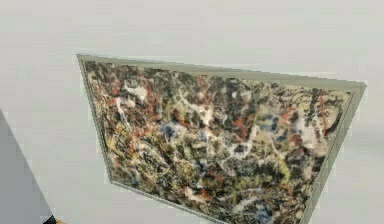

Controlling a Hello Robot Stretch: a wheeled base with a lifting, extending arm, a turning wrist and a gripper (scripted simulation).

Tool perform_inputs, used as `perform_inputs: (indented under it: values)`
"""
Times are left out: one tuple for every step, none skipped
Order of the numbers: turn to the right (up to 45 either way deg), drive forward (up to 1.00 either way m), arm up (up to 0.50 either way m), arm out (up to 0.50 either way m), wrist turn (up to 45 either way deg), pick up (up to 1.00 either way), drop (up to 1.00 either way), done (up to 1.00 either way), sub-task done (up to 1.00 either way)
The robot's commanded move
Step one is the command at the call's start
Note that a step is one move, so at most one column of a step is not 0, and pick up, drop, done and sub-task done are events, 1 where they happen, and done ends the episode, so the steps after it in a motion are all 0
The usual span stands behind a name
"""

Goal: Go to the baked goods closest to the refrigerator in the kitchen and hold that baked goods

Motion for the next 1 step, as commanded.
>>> perform_inputs:
  values:
    - [0.0, 0.0, -0.08, 0.0, 0.0, 0.0, 0.0, 0.0, 0.0]
